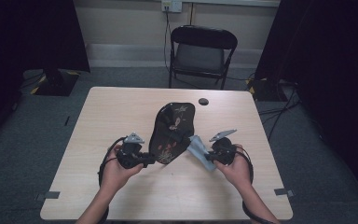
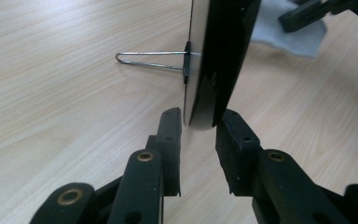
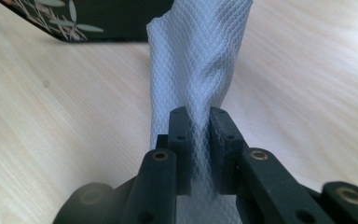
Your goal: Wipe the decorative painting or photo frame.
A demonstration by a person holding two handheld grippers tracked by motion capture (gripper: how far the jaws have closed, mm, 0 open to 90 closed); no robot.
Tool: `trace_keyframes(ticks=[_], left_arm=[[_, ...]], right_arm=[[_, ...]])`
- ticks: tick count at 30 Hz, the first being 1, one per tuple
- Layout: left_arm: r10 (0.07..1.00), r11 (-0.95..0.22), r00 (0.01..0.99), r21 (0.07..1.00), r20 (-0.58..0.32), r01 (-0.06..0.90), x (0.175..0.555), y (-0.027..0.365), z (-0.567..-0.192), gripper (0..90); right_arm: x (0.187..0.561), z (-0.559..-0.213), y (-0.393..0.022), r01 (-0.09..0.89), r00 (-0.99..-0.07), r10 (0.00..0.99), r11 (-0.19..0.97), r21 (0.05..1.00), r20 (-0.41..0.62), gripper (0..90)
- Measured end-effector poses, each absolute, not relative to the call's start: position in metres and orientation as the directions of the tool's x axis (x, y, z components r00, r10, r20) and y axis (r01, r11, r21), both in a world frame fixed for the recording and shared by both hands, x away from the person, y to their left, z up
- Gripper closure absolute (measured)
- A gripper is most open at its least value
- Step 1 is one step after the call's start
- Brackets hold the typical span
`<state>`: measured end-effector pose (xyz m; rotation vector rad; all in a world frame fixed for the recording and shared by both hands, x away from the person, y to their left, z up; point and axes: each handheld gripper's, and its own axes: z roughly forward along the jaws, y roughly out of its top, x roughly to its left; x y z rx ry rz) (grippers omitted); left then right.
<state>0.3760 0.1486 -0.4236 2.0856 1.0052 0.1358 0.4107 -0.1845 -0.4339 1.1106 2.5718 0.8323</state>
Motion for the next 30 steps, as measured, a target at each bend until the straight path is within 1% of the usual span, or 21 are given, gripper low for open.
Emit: trace_keyframes(ticks=[5, 12, 16, 18, 21, 23, 25, 30], left_arm=[[0.703, -0.375, 0.677, 0.695, -0.219, 0.614, 0.374, 0.151, -0.424, 71.1], [0.699, -0.373, 0.680, 0.699, -0.221, 0.610, 0.374, 0.151, -0.423, 68.3], [0.706, -0.380, 0.681, 0.707, -0.195, 0.596, 0.374, 0.150, -0.424, 66.9], [0.704, -0.396, 0.683, 0.692, -0.193, 0.604, 0.374, 0.150, -0.423, 67.0], [0.703, -0.396, 0.685, 0.692, -0.194, 0.603, 0.374, 0.148, -0.424, 67.4], [0.696, -0.390, 0.684, 0.685, -0.218, 0.616, 0.374, 0.148, -0.423, 67.5], [0.701, -0.388, 0.686, 0.703, -0.193, 0.595, 0.374, 0.149, -0.423, 66.8], [0.707, -0.370, 0.675, 0.702, -0.212, 0.609, 0.375, 0.148, -0.424, 66.7]], right_arm=[[0.409, -0.415, -0.187, 0.580, -0.689, 0.725, 0.556, 0.595, -0.006, 81.0], [0.412, -0.384, -0.193, 0.551, -0.684, 0.729, 0.546, 0.631, -0.034, 81.1], [0.414, -0.367, -0.194, 0.534, -0.680, 0.732, 0.537, 0.653, -0.044, 81.1], [0.414, -0.361, -0.195, 0.529, -0.681, 0.731, 0.535, 0.658, -0.047, 81.1], [0.415, -0.355, -0.195, 0.524, -0.681, 0.731, 0.537, 0.661, -0.055, 81.1], [0.416, -0.351, -0.194, 0.517, -0.682, 0.728, 0.541, 0.663, -0.063, 81.1], [0.416, -0.347, -0.194, 0.518, -0.681, 0.730, 0.537, 0.666, -0.058, 81.1], [0.418, -0.334, -0.194, 0.498, -0.681, 0.728, 0.536, 0.682, -0.075, 81.1]])
